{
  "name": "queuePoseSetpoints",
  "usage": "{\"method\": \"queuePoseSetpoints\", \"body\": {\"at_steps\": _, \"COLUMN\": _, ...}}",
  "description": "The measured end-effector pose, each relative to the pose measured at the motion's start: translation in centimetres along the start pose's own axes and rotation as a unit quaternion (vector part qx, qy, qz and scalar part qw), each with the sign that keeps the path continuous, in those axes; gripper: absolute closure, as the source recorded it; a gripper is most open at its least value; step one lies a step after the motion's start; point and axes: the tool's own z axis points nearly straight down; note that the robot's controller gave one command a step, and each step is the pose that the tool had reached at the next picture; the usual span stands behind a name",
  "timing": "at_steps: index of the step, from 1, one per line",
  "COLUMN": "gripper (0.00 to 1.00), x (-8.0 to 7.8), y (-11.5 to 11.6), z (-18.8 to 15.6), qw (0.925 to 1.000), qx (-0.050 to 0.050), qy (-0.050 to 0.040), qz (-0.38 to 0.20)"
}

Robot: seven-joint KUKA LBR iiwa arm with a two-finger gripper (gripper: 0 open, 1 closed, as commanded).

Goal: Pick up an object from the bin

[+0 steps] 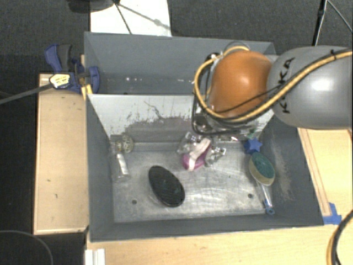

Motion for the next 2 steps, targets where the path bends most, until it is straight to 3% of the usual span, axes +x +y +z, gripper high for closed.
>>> {"method": "queuePoseSetpoints", "body": {"at_steps": 2, "gripper": 1.00, "x": -0.2, "y": -0.1, "z": -4.5, "qw": 1.0000, "qx": 0.000, "qy": -0.0002, "qz": 0.009}}
